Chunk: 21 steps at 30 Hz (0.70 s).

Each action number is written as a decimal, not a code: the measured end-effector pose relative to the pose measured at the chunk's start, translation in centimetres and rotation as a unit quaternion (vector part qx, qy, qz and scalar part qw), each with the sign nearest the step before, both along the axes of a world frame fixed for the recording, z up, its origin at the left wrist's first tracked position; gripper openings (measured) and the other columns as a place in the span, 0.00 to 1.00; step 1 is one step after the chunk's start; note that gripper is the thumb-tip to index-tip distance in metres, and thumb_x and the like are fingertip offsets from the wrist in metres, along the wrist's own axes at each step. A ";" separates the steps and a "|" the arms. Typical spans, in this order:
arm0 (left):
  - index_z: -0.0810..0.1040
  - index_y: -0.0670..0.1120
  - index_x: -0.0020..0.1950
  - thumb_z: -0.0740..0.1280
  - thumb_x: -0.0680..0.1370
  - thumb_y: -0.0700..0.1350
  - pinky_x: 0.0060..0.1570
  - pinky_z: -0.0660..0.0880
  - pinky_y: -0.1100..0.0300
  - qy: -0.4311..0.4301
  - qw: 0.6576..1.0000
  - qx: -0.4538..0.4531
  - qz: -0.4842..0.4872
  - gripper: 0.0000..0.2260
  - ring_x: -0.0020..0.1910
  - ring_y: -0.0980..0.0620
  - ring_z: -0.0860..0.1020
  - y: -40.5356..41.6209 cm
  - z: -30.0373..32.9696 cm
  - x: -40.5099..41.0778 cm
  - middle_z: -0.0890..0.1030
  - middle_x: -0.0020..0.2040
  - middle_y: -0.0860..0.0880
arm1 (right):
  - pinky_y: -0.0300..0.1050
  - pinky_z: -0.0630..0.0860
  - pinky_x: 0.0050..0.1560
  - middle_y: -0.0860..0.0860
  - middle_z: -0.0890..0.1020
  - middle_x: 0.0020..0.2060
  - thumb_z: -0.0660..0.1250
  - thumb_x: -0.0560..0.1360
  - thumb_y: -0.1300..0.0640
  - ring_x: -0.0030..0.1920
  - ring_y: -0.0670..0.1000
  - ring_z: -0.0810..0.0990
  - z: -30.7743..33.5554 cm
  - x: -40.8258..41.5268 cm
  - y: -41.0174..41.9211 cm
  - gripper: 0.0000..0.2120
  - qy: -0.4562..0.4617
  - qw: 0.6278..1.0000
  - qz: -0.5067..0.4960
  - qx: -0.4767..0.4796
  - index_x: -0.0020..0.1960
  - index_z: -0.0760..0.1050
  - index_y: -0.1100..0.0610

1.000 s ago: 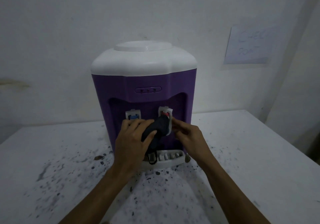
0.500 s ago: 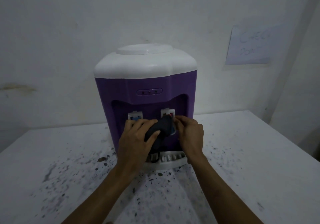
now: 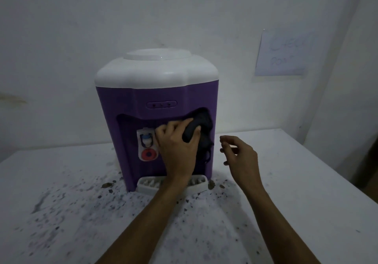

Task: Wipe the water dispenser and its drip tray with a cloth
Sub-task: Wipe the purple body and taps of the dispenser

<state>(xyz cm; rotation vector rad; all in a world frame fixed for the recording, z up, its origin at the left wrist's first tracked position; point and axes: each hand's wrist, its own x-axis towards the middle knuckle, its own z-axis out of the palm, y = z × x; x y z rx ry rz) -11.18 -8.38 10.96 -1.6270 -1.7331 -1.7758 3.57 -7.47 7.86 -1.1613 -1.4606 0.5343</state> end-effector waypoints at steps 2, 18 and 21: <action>0.83 0.51 0.53 0.70 0.72 0.54 0.55 0.73 0.49 -0.039 0.999 -0.002 0.039 0.12 0.55 0.46 0.68 1.1 0.0 1.3 0.74 0.52 0.46 | 0.40 0.80 0.34 0.44 0.82 0.49 0.62 0.78 0.58 0.46 0.45 0.82 -0.1 0.6 0.1 0.09 0.003 1.000 0.000 -0.003 0.55 0.79 0.53; 0.81 0.52 0.54 0.70 0.73 0.50 0.68 0.55 0.36 -0.104 0.983 0.038 0.148 0.10 0.60 0.44 0.73 4.6 0.2 5.6 0.83 0.51 0.53 | 0.46 0.82 0.42 0.43 0.81 0.49 0.62 0.78 0.59 0.49 0.44 0.80 -1.9 1.0 1.1 0.09 0.001 1.000 0.009 0.004 0.54 0.79 0.51; 0.80 0.53 0.56 0.71 0.73 0.48 0.69 0.50 0.34 -0.037 0.988 0.030 0.150 0.12 0.63 0.46 0.72 4.6 0.0 5.6 0.82 0.53 0.54 | 0.45 0.82 0.42 0.43 0.82 0.48 0.61 0.79 0.59 0.48 0.46 0.81 -2.3 1.2 1.4 0.09 -0.007 1.000 0.021 -0.002 0.53 0.79 0.51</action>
